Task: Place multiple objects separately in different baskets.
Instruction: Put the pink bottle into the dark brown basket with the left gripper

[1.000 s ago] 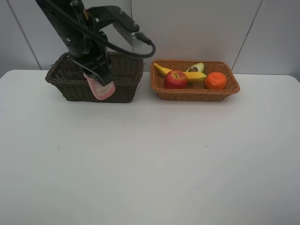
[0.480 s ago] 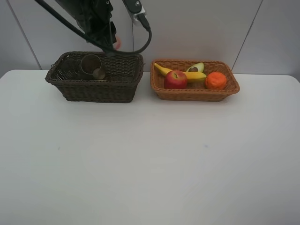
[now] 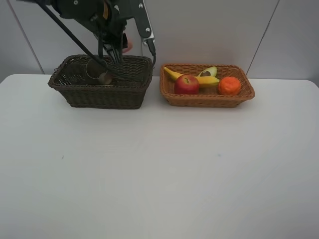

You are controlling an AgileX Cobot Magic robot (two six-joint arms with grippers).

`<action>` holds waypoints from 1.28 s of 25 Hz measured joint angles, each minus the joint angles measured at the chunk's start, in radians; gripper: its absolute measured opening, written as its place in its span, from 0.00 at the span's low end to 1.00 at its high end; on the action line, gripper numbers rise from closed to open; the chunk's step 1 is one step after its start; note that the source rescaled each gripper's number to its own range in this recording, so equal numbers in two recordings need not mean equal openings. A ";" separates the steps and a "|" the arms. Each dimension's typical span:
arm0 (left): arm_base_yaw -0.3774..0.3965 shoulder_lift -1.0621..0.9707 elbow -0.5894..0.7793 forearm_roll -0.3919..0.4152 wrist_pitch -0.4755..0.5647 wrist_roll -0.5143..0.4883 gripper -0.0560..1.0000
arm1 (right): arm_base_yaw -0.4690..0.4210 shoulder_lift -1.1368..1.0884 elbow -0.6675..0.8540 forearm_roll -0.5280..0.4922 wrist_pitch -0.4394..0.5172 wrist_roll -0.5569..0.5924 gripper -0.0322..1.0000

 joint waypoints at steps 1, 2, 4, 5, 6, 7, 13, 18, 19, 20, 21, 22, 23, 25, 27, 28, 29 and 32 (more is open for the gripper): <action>0.006 0.017 0.000 0.009 -0.019 0.006 0.46 | 0.000 0.000 0.000 0.000 0.000 0.000 0.85; 0.012 0.030 0.000 0.012 -0.039 0.015 0.46 | 0.000 0.000 0.000 0.000 0.000 0.000 0.85; 0.023 0.062 0.000 0.018 -0.079 0.033 0.46 | 0.000 0.000 0.000 0.000 0.000 0.000 0.85; 0.032 0.076 0.000 0.020 -0.095 0.045 0.46 | 0.000 0.000 0.000 0.000 0.000 0.000 0.85; 0.039 0.089 0.000 0.020 -0.117 0.055 0.46 | 0.000 0.000 0.000 0.000 0.000 0.000 0.85; 0.044 0.103 0.000 0.022 -0.138 0.063 0.46 | 0.000 0.000 0.000 0.000 0.000 0.000 0.85; 0.081 0.166 0.000 0.023 -0.241 0.073 0.46 | 0.000 0.000 0.000 0.000 0.000 0.000 0.85; 0.095 0.207 0.000 0.023 -0.305 0.074 0.46 | 0.000 0.000 0.000 0.000 0.000 0.000 0.85; 0.096 0.210 0.000 0.023 -0.309 0.074 0.46 | 0.000 0.000 0.000 0.000 0.000 0.000 0.85; 0.098 0.211 0.000 0.023 -0.312 0.074 0.46 | 0.000 0.000 0.000 0.000 0.000 0.000 0.85; 0.098 0.211 0.000 0.023 -0.312 0.074 0.46 | 0.000 0.000 0.000 0.000 0.000 0.000 0.85; 0.099 0.212 0.000 0.023 -0.312 0.074 0.46 | 0.000 0.000 0.000 0.000 0.000 0.000 0.85; 0.100 0.212 0.000 0.024 -0.314 0.074 0.46 | 0.000 0.000 0.000 0.000 0.000 0.000 0.85; 0.100 0.213 0.000 0.024 -0.315 0.074 0.46 | 0.000 0.000 0.000 0.000 0.000 0.000 0.85; 0.100 0.213 0.000 0.025 -0.315 0.074 0.46 | 0.000 0.000 0.000 0.000 0.000 0.000 0.85; 0.100 0.213 0.000 0.025 -0.315 0.074 0.46 | 0.000 0.000 0.000 0.000 0.000 0.000 0.85; 0.100 0.213 0.000 0.025 -0.315 0.074 0.46 | 0.000 0.000 0.000 0.000 0.000 0.000 0.85; 0.100 0.213 0.000 0.025 -0.308 0.074 0.46 | 0.000 0.000 0.000 0.000 0.000 0.000 0.85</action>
